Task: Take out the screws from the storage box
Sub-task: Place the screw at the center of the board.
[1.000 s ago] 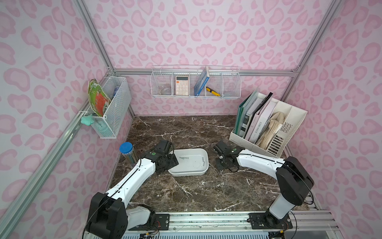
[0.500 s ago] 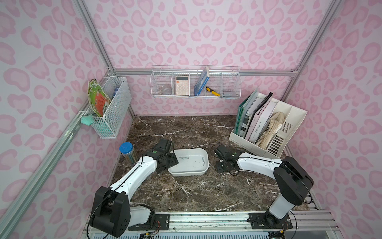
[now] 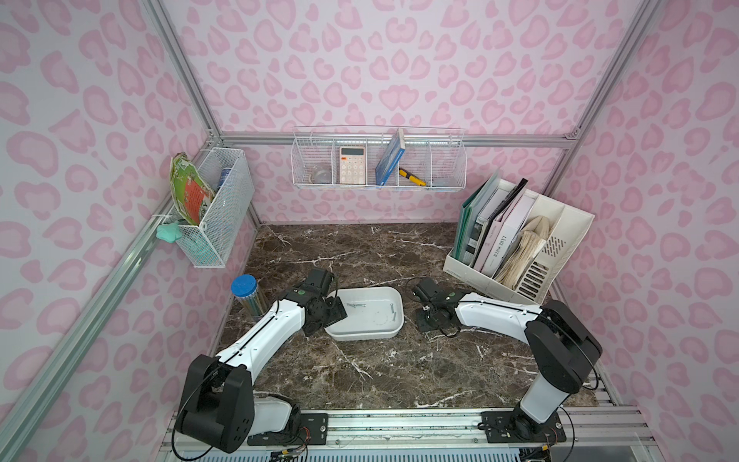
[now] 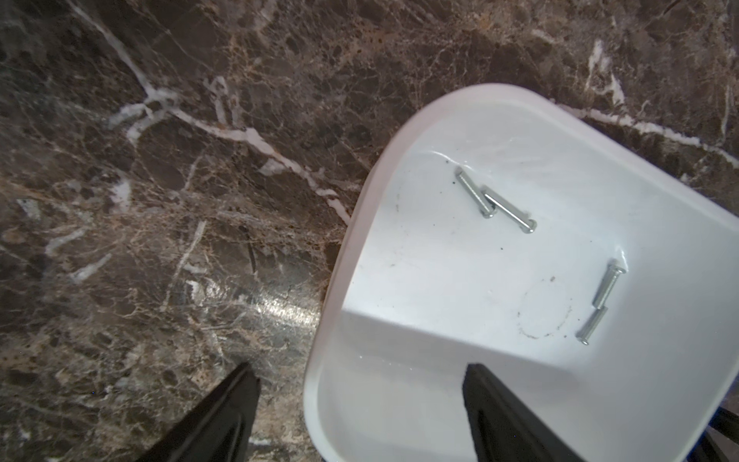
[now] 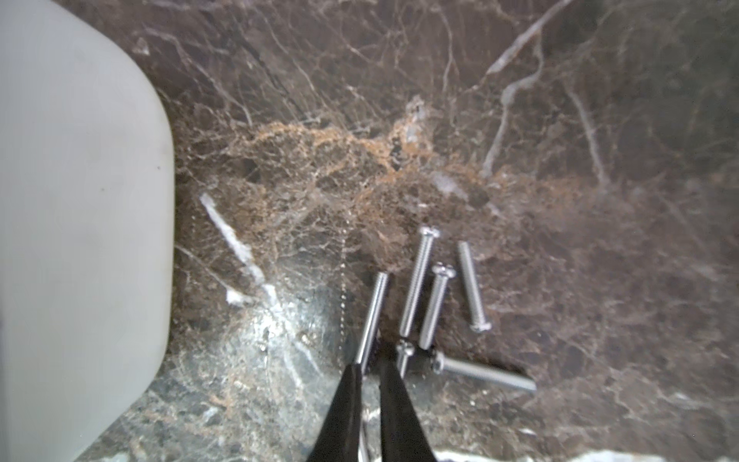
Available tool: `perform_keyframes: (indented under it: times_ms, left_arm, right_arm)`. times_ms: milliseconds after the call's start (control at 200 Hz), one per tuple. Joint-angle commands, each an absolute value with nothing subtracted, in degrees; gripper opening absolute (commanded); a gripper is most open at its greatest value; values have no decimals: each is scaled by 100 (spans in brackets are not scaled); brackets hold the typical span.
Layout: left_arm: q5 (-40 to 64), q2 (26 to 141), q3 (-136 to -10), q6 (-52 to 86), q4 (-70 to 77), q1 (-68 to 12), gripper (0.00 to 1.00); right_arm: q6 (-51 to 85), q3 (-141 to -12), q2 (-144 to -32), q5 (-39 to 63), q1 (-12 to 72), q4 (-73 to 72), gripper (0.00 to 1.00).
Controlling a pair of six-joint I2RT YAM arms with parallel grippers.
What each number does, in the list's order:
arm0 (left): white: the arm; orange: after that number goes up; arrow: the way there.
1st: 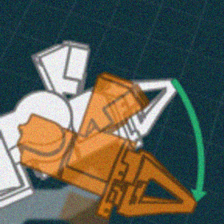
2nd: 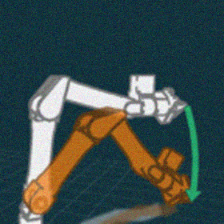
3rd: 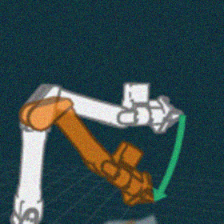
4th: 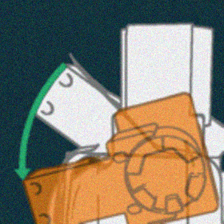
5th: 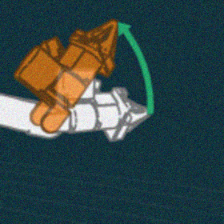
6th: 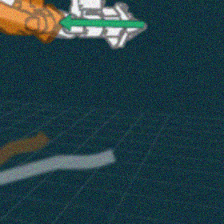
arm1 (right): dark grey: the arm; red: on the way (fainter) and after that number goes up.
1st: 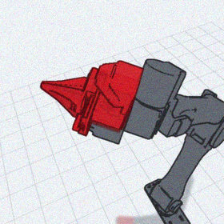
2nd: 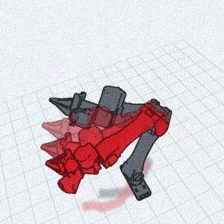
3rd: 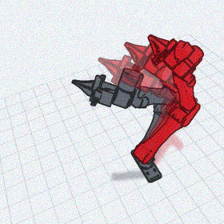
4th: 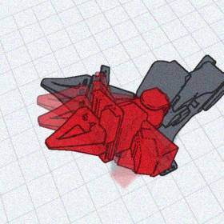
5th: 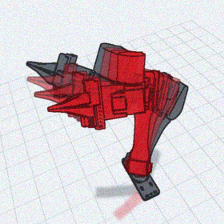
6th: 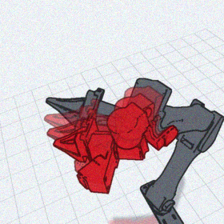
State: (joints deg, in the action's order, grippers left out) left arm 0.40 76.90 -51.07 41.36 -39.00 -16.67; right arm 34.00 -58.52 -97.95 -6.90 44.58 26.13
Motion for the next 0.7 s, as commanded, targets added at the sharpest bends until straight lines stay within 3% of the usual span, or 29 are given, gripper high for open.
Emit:
perform_keyframes:
  times_ms: [0, 380, 695]
  left_arm:
    - [88, 7726, -5175, 4043, -3841, -1663, 85]
    - [190, 7896, -5191, 3951, -3709, -1652, 85]
    - [666, 7945, -5055, 3922, -3368, -1670, 85]
  right_arm:
    - [3375, -5949, -9729, -792, 4456, 2821, 18]
    - [3393, -6948, -9374, -780, 4645, 2869, 20]
    - [3322, -8529, -10591, -956, 5248, 3476, 23]
